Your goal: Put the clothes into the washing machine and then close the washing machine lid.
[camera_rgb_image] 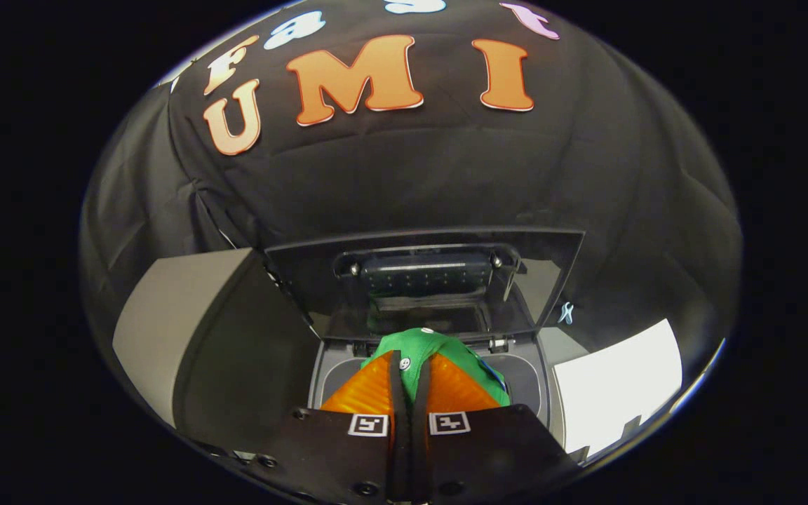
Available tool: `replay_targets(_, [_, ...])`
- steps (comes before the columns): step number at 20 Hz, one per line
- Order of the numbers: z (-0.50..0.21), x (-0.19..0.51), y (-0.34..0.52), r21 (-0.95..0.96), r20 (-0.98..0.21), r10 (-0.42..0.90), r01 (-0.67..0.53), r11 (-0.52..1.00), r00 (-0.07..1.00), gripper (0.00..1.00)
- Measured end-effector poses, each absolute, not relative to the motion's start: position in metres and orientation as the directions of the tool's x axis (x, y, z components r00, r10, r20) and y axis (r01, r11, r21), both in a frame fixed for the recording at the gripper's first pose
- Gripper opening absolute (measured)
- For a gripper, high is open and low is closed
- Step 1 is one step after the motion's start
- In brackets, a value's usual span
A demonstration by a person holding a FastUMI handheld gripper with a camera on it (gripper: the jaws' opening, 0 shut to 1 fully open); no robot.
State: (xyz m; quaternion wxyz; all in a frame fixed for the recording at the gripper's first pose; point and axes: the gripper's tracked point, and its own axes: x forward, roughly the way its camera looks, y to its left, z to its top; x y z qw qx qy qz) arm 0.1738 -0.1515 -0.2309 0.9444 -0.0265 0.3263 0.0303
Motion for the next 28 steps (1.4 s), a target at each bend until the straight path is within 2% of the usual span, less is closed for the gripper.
replay_targets(16, [-0.408,0.178,-0.157,-0.066,-0.761,0.032,-0.126,0.990,0.648,0.08])
replay_targets(28, [-0.471,0.172,-0.173,-0.118,-0.813,-0.053,-0.074,0.990,0.580,0.08])
